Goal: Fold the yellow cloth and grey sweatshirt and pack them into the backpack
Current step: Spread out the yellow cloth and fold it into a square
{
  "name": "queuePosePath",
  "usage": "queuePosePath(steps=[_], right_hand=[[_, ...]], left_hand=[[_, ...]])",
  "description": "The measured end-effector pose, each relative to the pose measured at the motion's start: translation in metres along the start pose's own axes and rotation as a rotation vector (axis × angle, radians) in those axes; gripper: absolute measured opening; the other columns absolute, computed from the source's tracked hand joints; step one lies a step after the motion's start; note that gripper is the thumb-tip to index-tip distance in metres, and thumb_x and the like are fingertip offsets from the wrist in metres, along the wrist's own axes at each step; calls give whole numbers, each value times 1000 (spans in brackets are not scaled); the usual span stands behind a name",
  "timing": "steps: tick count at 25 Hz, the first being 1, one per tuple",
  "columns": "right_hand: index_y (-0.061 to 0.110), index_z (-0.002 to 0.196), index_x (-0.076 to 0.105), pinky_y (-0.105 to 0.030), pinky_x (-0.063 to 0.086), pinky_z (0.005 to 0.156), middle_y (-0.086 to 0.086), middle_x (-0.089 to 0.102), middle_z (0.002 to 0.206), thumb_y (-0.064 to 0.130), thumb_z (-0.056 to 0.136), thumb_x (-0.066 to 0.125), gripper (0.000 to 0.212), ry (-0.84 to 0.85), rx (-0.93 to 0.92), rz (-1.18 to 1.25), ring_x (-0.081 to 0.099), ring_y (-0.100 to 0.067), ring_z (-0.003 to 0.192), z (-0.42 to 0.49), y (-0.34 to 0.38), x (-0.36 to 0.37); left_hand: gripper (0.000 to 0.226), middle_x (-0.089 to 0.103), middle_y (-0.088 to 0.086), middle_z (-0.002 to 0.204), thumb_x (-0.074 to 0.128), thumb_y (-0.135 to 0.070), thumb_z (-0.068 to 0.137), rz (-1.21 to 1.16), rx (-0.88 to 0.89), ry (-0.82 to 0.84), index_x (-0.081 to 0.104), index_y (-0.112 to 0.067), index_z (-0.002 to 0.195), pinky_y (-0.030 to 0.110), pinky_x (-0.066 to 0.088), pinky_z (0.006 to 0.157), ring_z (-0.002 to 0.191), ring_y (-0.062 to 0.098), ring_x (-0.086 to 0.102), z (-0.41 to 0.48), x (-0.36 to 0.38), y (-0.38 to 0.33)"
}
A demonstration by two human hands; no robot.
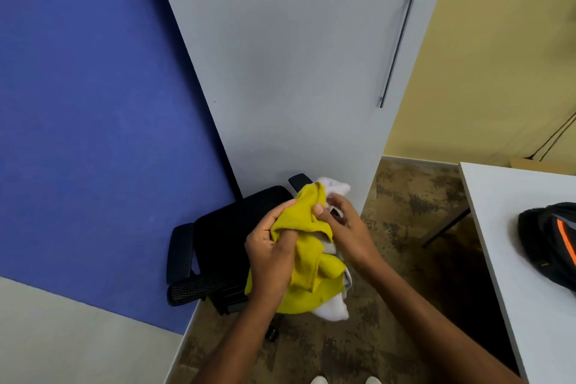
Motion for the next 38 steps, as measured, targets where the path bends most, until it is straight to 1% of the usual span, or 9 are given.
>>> queuePosePath(steps=[4,8,11,15,17,23,28,32,38], right_hand=[[39,165,27,-33,57,101,14,47,156,71,92,64,88,-71,66,196,63,-7,125,-10,0,-30],[32,161,39,-56,42,119,-2,55,157,64,102,55,69,-182,-61,292,53,-25,146,-38,14,-80],[21,163,37,-54,41,123,-9,52,159,44,114,41,54,-339,-126,314,51,-27,147,-69,28,-131],[17,161,40,-63,33,124,-17,50,159,52,110,45,61,-523,-145,380,47,-37,149,-110,32,-201],[13,160,40,-59,33,126,-16,51,159,45,112,41,58,-637,-197,429,47,-35,149,-132,37,-238],[13,158,44,-67,30,124,-24,48,158,58,105,54,70,-900,-303,506,44,-44,149,-214,45,-357],[16,158,44,-65,33,123,-20,52,156,64,100,57,76,-1072,-372,437,48,-41,146,-296,53,-448],[20,160,42,-63,33,123,-14,52,158,66,104,48,73,-1168,-385,350,49,-38,147,-357,47,-505],[23,159,44,-61,37,122,-10,55,156,67,104,45,70,-1337,-376,226,53,-33,145,-435,34,-565]], left_hand=[[44,81,-5,118,63,-1,90,-143,2,128,81,-29,119,45,62,95,113,20,77,-8,44,-19],[34,82,1,117,73,-1,97,-228,-20,339,82,-24,120,46,64,90,110,25,77,-24,103,-36],[31,82,1,116,79,-8,92,-268,-12,518,81,-21,120,38,64,87,110,23,78,-45,155,-54],[34,83,-5,113,76,0,91,-337,-3,759,80,-20,119,22,60,80,105,12,78,-88,233,-81],[37,83,-8,112,73,8,94,-357,-9,861,79,-19,118,20,60,79,102,9,78,-111,271,-92],[37,83,-2,114,67,10,97,-428,-21,1125,78,-16,121,30,63,80,103,17,78,-207,383,-124],[38,82,-4,115,69,7,97,-466,-3,1309,78,-18,123,33,64,86,108,18,78,-296,461,-147],[37,82,-8,113,69,7,97,-505,11,1427,78,-19,122,27,62,86,107,12,77,-364,507,-162],[34,81,1,120,71,5,96,-499,15,1549,78,-10,126,39,62,100,115,19,76,-453,572,-155]])
Point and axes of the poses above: each hand's wrist, its own z-axis towards the middle knuckle, its own x-axis out of the palm, y = z × x, the point moved 8 cm from there along z, towards the middle knuckle
